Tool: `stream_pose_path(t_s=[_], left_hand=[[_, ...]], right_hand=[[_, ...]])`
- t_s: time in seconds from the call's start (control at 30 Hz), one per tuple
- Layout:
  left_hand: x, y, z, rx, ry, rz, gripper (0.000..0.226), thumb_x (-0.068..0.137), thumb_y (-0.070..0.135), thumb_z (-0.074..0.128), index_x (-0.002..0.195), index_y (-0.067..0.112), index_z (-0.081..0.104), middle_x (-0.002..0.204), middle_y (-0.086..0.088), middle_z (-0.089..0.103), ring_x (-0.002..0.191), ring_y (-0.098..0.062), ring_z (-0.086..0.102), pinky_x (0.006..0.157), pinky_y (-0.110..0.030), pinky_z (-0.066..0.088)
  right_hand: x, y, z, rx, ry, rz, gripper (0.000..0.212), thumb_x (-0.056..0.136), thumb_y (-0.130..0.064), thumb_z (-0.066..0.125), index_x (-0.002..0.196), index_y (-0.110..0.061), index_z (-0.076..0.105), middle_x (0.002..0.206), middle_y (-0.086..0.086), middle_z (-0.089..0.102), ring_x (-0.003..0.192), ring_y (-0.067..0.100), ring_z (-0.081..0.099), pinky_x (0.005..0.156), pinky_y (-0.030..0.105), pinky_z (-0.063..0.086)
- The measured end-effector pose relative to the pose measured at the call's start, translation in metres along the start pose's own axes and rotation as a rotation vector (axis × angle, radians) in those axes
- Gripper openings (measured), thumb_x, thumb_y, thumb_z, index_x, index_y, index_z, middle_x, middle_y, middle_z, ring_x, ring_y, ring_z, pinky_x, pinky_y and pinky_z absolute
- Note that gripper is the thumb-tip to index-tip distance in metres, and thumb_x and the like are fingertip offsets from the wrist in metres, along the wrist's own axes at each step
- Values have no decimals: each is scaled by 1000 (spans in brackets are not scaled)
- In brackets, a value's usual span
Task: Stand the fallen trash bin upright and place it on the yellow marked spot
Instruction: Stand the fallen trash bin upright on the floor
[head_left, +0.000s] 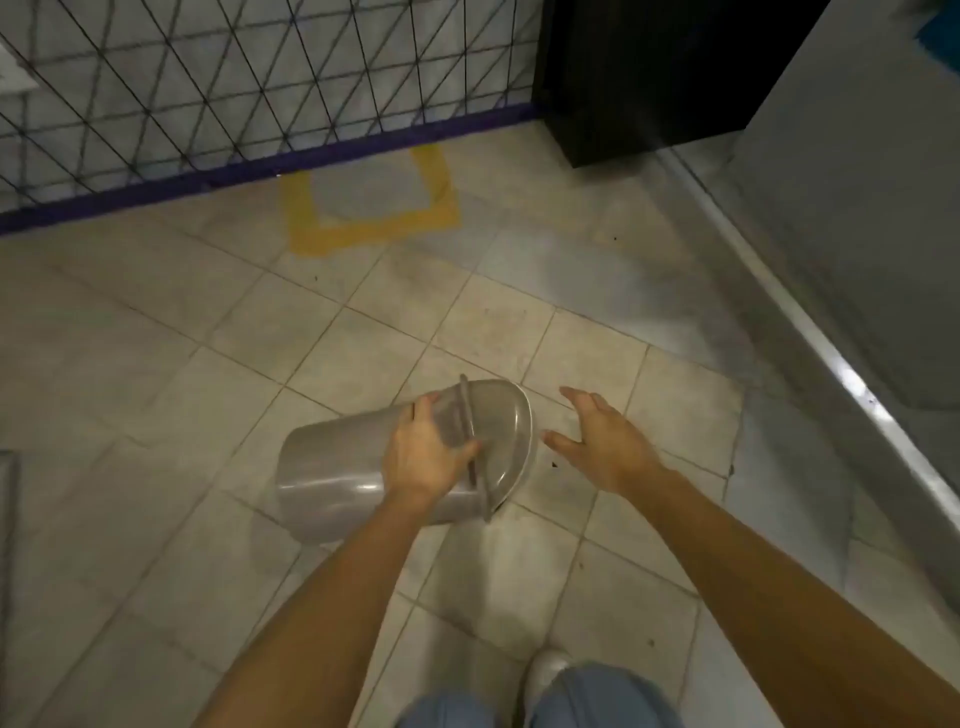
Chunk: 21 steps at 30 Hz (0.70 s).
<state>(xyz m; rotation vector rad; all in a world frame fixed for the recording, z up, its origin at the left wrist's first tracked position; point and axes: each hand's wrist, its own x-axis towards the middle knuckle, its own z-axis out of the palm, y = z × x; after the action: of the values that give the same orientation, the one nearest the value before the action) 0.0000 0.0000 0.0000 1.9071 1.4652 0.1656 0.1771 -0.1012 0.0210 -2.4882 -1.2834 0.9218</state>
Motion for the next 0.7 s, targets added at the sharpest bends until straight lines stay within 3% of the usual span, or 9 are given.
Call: stream_pose_path(t_s=[0.1, 0.2, 0.37, 0.47, 0.53, 0.6, 0.7], left_hand=[[19, -12, 25, -78, -26, -27, 68, 68, 30, 81, 128, 18, 49, 119, -7, 63, 107, -25, 60, 85, -30, 48], [34, -22, 51, -192, -25, 5, 66, 67, 17, 79, 127, 20, 51, 98, 3, 63, 93, -15, 61, 66, -4, 38], [53, -28, 62, -270, 10, 5, 63, 67, 15, 76, 126, 20, 54, 71, 11, 54, 65, -1, 53, 55, -10, 35], [61, -27, 61, -293, -41, -52, 54, 69, 14, 75, 119, 16, 55, 67, 7, 56, 66, -16, 62, 66, -27, 52], [63, -25, 61, -334, -68, -103, 43, 69, 14, 76, 107, 16, 55, 69, 4, 57, 77, -27, 67, 77, -42, 57], [63, -23, 61, -345, -98, -126, 35, 70, 13, 75, 97, 19, 53, 69, 3, 57, 80, -29, 68, 79, -45, 57], [62, -21, 60, -360, -132, -142, 29, 73, 10, 72, 89, 22, 50, 65, 2, 57, 62, -22, 65, 71, -42, 60]], right_hand=[[22, 10, 26, 84, -7, 31, 69, 87, -51, 52, 145, -23, 27, 149, 3, 38, 134, 23, 40, 107, 40, 36], [42, 14, 53, 208, -25, 51, 66, 88, -46, 54, 145, -20, 30, 148, 7, 39, 133, 25, 40, 108, 40, 36], [68, 13, 71, 236, -68, 28, 66, 90, -41, 53, 145, -14, 29, 150, 10, 37, 136, 25, 37, 105, 30, 30], [72, 10, 77, 320, -76, 18, 61, 90, -38, 56, 141, -12, 36, 142, 10, 47, 127, 25, 46, 89, 22, 32], [72, 10, 78, 357, -78, 16, 61, 89, -37, 56, 141, -12, 36, 141, 11, 48, 126, 26, 47, 87, 22, 33], [72, 12, 78, 357, -93, 19, 62, 89, -37, 57, 142, -12, 34, 141, 11, 47, 126, 27, 46, 87, 24, 34], [71, 12, 78, 347, -110, 24, 63, 89, -36, 57, 142, -11, 33, 142, 12, 46, 128, 27, 45, 89, 23, 32]])
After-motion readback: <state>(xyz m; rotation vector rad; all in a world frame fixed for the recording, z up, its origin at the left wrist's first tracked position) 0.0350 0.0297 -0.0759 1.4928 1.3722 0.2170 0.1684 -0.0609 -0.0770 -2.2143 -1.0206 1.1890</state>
